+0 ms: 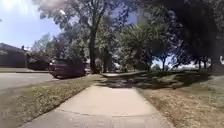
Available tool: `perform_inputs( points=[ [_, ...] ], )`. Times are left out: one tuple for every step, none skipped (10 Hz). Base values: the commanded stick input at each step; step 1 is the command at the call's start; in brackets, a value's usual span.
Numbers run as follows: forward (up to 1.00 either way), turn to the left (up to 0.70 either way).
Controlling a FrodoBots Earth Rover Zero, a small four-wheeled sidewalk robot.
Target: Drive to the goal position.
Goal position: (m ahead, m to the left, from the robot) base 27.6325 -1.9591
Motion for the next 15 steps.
perform_inputs(
  points=[
    [0.85,0.0],
    [0.56,0.0],
    [0.06,0.0],
    [0.0,0.0],
    [0.0,0.0],
    [0.43,0.0],
    [0.85,0.0],
    [0.85,0.0],
    [0.85,0.0],
    [0.85,0.0],
    [0.85,0.0],
    [0.85,0.0],
    [0.85,0.0],
    [0.85,0.0],
    [0.85,0.0]
  ],
)
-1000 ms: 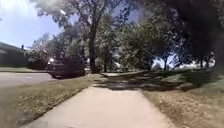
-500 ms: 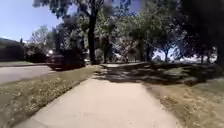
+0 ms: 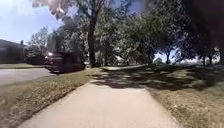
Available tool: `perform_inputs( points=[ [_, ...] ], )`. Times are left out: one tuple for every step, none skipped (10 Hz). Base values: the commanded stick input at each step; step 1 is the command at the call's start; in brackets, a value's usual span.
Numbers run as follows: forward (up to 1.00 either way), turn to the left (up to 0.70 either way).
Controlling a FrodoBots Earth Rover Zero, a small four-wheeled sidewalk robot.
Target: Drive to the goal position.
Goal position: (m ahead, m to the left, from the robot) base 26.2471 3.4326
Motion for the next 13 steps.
perform_inputs(
  points=[
    [0.85,0.0],
    [0.85,0.0],
    [0.85,0.0],
    [0.85,0.0],
    [0.85,0.0],
    [0.85,0.0],
    [0.85,0.0],
    [0.85,0.0],
    [0.85,0.0],
    [0.85,-0.14],
    [0.85,-0.3],
    [0.85,-0.34],
    [0.85,-0.21]
  ],
)
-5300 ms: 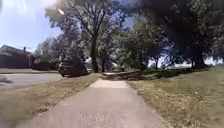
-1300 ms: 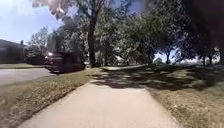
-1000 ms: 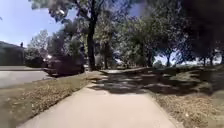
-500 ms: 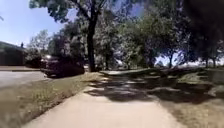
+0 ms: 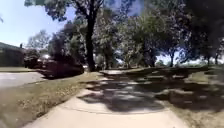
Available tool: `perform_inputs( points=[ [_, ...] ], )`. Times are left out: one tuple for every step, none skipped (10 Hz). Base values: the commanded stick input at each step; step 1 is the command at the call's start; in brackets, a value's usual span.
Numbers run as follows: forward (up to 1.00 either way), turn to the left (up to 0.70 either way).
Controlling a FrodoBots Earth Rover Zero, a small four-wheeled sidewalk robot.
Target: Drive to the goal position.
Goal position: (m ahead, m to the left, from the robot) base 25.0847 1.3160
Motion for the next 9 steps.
perform_inputs(
  points=[
    [0.85,-0.06],
    [0.85,-0.07],
    [0.85,-0.25],
    [0.85,-0.2],
    [0.85,-0.03],
    [0.85,0.0],
    [0.85,0.0],
    [0.85,0.0],
    [0.85,0.0]
  ],
)
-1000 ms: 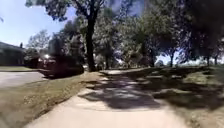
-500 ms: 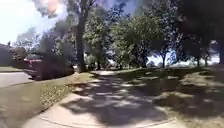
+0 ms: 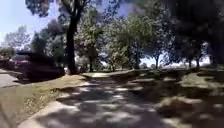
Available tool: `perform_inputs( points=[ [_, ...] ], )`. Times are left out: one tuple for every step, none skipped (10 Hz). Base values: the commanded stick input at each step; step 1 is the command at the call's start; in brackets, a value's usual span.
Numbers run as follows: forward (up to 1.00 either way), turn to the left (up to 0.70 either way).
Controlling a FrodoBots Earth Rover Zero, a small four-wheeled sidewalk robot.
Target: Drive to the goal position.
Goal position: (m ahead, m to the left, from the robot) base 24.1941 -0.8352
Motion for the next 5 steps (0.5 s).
perform_inputs(
  points=[
    [0.85,0.0],
    [0.85,0.0],
    [0.85,0.0],
    [0.85,0.0],
    [0.85,0.0]
  ],
)
